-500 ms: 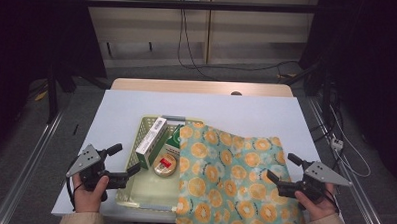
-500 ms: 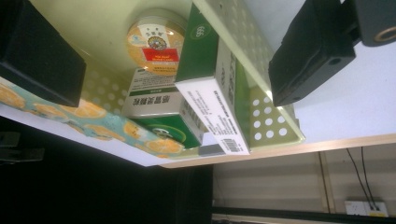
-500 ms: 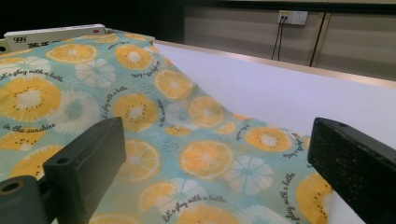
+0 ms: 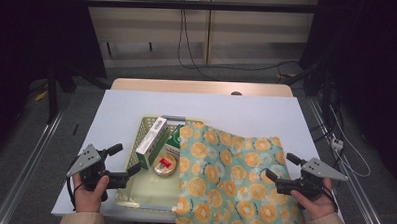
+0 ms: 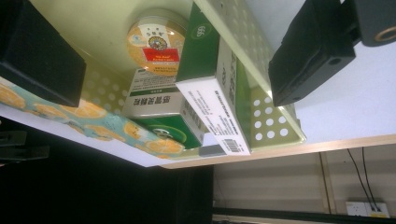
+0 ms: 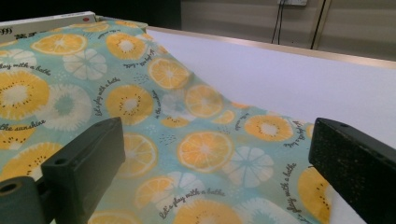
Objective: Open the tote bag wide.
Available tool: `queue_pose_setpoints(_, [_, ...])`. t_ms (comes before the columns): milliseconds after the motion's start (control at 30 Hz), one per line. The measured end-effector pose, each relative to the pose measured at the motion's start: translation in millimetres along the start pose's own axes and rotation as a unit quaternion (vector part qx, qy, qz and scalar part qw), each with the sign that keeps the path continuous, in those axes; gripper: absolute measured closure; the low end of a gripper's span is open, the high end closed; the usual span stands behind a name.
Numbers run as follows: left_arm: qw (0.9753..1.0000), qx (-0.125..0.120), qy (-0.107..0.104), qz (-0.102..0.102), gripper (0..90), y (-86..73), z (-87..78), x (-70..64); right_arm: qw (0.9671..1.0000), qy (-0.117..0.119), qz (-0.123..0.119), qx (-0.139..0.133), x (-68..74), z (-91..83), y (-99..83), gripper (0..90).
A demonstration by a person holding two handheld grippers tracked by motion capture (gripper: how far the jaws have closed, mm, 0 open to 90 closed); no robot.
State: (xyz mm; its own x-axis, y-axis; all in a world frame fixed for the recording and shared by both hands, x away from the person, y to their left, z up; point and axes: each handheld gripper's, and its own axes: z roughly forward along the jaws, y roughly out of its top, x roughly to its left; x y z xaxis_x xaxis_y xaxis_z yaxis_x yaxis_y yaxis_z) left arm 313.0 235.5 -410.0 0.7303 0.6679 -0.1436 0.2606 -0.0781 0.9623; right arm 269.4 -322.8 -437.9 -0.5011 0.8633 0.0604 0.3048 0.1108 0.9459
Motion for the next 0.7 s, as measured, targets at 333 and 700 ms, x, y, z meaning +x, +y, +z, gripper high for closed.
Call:
queue_pose_setpoints(333, [1.0000, -0.004, -0.003, -0.003, 3.9, -0.3, -0.3, 0.3, 0.9994, 0.015, -0.001, 0.030, -6.7, 22.9, 25.1, 4.9])
queue_pose_setpoints(700, [0.9998, -0.016, -0.006, -0.007, 3.8, 2.7, -3.7, -0.5, 0.9954, 0.030, -0.012, 0.090, -18.5, 89.4, 54.5, 6.6])
